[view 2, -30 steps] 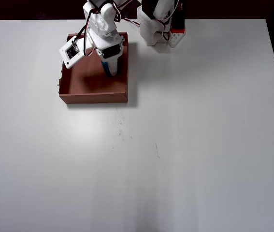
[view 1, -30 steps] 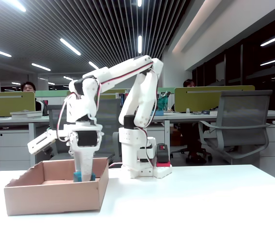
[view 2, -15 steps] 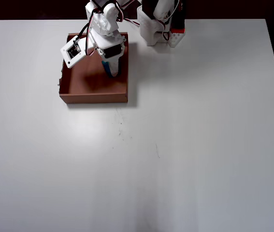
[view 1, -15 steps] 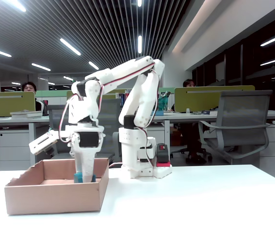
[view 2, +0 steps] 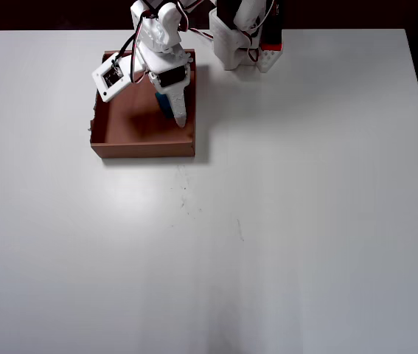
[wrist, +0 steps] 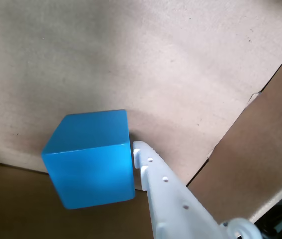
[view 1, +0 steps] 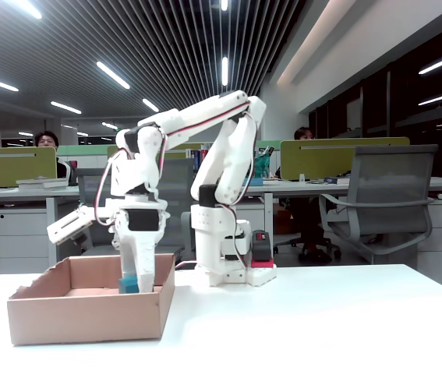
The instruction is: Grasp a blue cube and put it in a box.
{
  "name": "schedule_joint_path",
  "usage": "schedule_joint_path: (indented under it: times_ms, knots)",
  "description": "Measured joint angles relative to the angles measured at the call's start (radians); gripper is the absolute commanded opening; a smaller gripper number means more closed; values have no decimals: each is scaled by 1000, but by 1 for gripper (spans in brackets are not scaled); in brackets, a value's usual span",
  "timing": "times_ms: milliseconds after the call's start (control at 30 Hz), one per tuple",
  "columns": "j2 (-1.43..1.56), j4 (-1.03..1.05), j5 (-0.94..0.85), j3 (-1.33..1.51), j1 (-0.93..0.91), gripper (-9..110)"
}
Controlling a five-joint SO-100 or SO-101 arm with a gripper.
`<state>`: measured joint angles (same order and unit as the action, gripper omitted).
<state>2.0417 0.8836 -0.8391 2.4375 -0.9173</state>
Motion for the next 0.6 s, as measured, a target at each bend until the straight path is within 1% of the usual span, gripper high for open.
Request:
schedule_joint_path:
  times_ms: [167,300,600]
  knots:
    - [32,37,2,-35,17,39]
    - [55,133,8,-184,48,38]
    - [103,244,11,-357,107,35]
